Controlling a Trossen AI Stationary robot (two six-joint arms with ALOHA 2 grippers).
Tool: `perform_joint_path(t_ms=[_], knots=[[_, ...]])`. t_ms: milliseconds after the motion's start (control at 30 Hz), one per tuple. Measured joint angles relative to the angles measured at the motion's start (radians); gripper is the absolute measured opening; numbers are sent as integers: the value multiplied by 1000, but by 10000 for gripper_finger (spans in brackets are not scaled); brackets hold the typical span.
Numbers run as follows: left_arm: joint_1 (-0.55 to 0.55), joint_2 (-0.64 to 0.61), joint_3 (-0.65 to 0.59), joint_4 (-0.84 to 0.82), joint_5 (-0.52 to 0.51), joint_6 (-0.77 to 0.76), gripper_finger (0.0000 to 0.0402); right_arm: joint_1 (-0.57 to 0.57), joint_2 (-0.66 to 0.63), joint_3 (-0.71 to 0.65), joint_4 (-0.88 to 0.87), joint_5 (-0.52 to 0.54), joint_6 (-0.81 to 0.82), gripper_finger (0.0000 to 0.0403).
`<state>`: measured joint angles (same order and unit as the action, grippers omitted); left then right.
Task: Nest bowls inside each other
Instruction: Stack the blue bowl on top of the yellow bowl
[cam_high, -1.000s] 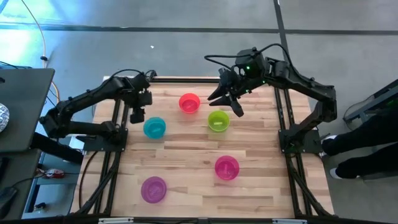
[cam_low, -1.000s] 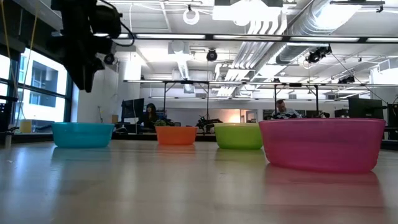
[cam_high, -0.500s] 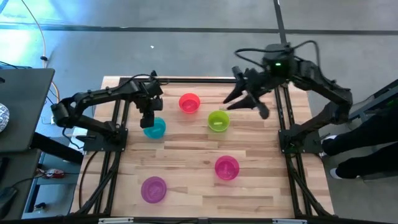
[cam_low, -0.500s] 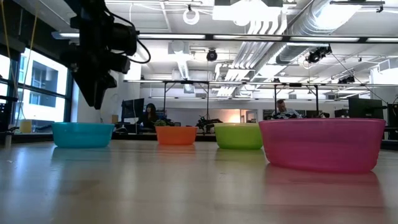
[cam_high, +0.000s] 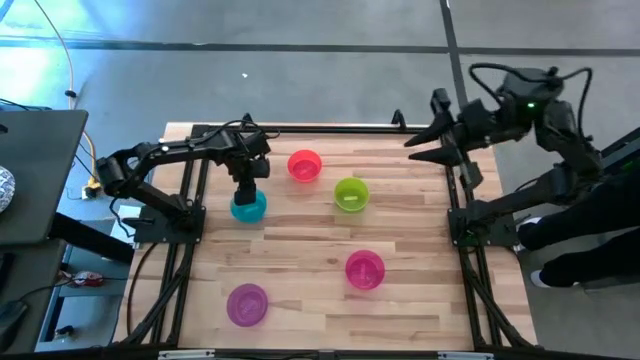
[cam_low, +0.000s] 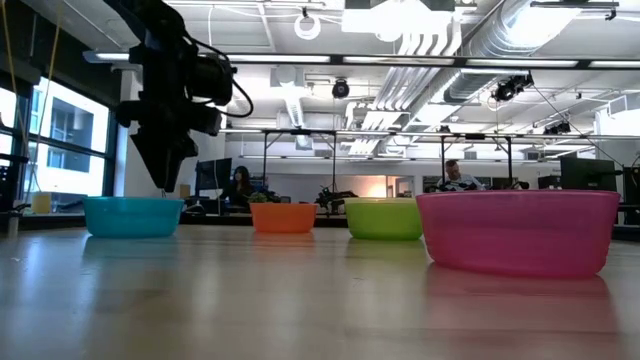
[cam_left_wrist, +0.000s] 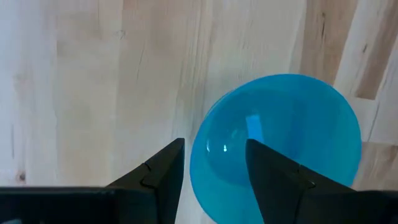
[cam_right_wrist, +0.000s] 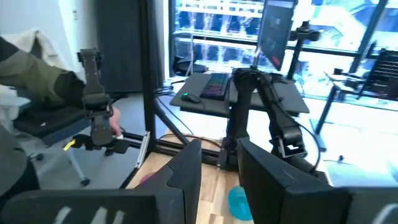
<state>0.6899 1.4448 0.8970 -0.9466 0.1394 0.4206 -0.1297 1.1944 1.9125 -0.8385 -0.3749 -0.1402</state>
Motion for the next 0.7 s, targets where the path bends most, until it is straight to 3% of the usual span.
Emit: perform_joint_path(t_ms=[367,500,700], knots=[[0,95,0,31,-9,1,148,22,-36,0,-16,35,0,99],[0,110,0,35,-16,1,111,22,-37,-1,-24,62,0,99],[0,114,0,47,-18,2,19,22,-37,-3,-43,88,-1,99]])
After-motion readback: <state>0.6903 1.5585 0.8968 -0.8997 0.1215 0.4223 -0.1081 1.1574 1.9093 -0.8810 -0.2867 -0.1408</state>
